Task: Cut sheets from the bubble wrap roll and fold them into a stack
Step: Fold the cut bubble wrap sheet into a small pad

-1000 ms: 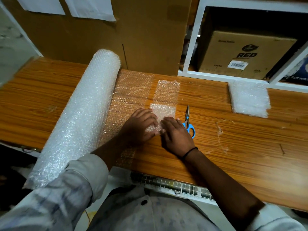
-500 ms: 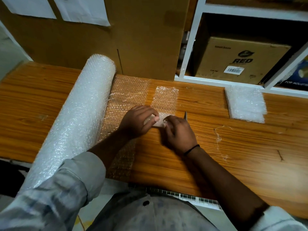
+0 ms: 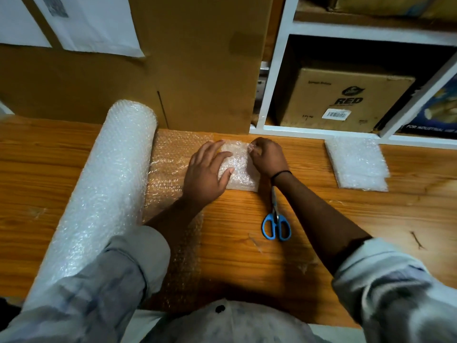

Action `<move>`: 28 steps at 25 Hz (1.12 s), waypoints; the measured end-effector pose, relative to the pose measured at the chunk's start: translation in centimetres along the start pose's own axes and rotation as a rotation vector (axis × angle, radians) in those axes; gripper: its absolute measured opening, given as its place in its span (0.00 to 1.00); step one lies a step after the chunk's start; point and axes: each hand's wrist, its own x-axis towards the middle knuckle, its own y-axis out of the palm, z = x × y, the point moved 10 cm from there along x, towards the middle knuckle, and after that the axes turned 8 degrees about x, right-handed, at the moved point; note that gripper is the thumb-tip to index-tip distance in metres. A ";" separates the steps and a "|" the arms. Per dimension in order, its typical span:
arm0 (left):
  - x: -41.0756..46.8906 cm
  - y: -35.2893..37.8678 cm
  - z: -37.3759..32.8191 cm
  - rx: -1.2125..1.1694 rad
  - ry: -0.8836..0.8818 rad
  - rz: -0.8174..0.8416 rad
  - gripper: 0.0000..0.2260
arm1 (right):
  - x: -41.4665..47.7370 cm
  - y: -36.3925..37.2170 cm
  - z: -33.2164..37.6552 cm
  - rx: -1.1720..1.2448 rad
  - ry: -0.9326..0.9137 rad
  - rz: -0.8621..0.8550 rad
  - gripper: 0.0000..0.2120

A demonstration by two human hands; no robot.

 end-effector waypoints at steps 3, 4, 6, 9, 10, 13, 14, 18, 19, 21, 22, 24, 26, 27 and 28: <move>0.4 2.6 0.0 0.017 0.036 0.112 0.21 | 2.0 0.9 -0.4 -0.028 0.036 -0.001 0.09; 0.4 3.6 -0.1 0.029 0.048 0.161 0.23 | 2.5 1.2 -0.5 -0.039 0.042 0.002 0.09; 0.5 5.6 0.1 0.068 0.067 0.255 0.26 | 3.5 2.0 -1.2 -0.060 0.070 0.025 0.10; 0.1 8.1 0.6 0.145 0.103 0.369 0.30 | 3.6 2.9 -1.6 -0.141 0.079 0.051 0.15; -0.1 8.9 0.8 0.161 0.111 0.406 0.31 | 3.1 3.1 -1.3 -0.187 0.050 0.044 0.18; -0.5 10.2 1.2 0.191 0.113 0.470 0.33 | 0.3 4.6 0.4 -0.260 -0.050 0.060 0.27; -0.4 10.3 1.3 0.200 0.112 0.484 0.34 | -0.8 5.5 0.7 -0.277 -0.070 0.107 0.29; -0.7 10.6 1.0 0.224 0.121 0.553 0.37 | -3.8 8.8 -1.5 -0.397 -0.054 0.282 0.33; -0.7 10.5 1.0 0.230 0.123 0.557 0.37 | -4.0 9.0 -1.9 -0.401 -0.055 0.275 0.32; -0.6 10.6 1.2 0.231 0.118 0.563 0.35 | -4.0 9.1 -2.1 -0.407 -0.060 0.265 0.30; -0.5 10.7 1.3 0.227 0.113 0.570 0.33 | -3.9 9.2 -2.0 -0.410 -0.065 0.269 0.30; -0.5 10.7 1.5 0.206 0.092 0.568 0.33 | -3.9 8.9 -1.8 -0.391 -0.063 0.271 0.29; -0.6 10.0 1.8 0.163 0.055 0.508 0.35 | -4.4 7.9 -1.3 -0.337 -0.072 0.228 0.29; -0.7 9.5 2.0 0.141 0.038 0.464 0.35 | -4.8 7.3 -1.1 -0.310 -0.081 0.184 0.29; -0.8 9.0 2.1 0.128 0.025 0.423 0.34 | -5.1 6.6 -1.0 -0.285 -0.083 0.142 0.28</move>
